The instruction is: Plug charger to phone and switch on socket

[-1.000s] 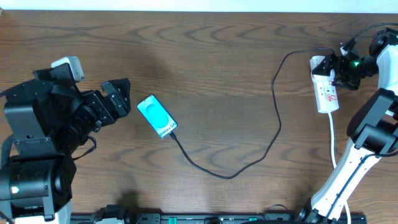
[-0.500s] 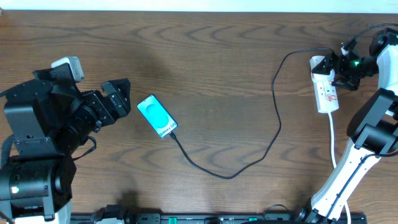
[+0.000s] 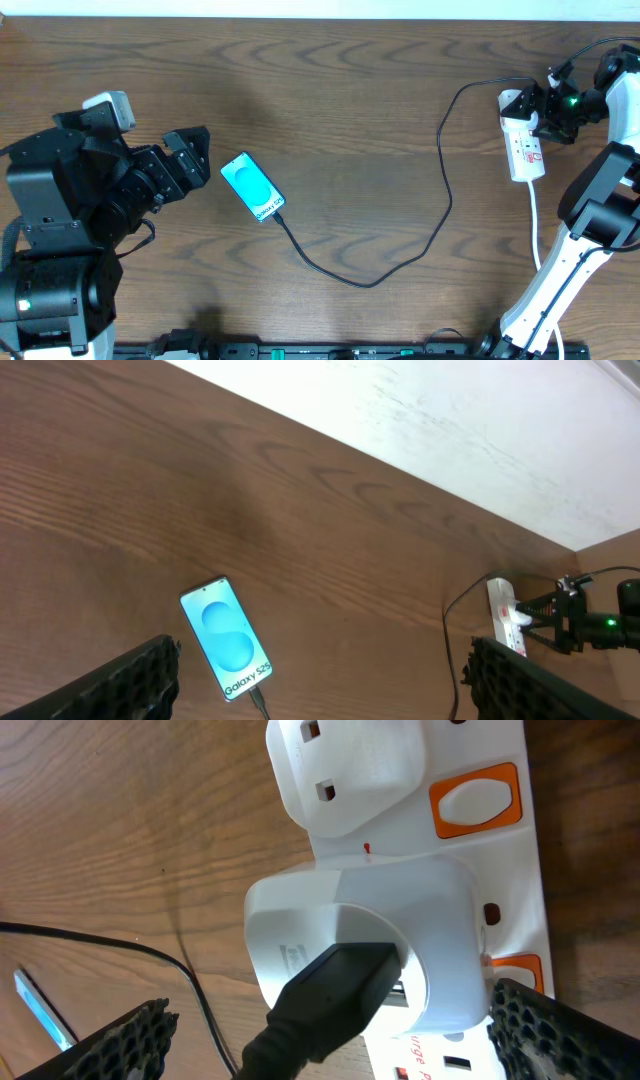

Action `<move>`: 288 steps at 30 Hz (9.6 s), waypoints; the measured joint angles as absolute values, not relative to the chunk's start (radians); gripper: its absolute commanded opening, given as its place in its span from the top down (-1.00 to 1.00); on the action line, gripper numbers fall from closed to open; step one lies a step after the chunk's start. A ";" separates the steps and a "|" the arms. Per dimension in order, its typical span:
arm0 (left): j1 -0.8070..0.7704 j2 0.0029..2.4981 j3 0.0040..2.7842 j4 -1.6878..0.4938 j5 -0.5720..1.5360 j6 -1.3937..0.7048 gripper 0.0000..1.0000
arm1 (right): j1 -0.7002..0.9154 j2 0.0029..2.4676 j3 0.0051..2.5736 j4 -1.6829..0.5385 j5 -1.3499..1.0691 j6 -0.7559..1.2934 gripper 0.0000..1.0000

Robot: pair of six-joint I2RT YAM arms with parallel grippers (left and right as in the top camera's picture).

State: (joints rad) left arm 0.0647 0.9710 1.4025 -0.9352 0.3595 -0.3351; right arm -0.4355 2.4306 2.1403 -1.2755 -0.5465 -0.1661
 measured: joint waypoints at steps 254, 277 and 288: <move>0.065 0.010 0.008 0.014 0.098 -0.332 -0.84 | -0.193 1.717 2.343 -1.696 -0.234 -0.033 -0.98; 0.065 0.010 0.015 -0.022 0.079 -0.332 -0.84 | -0.193 1.717 2.343 -1.696 -0.234 -0.033 -0.99; 0.065 0.010 0.015 -0.022 0.079 -0.332 -0.84 | -0.193 1.717 2.343 -1.696 -0.234 -0.033 -0.98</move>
State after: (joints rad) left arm 0.0647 0.0101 0.0154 -0.0219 0.0788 -0.3321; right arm -0.1928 1.7168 2.3432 -1.6958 -0.2344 -0.0326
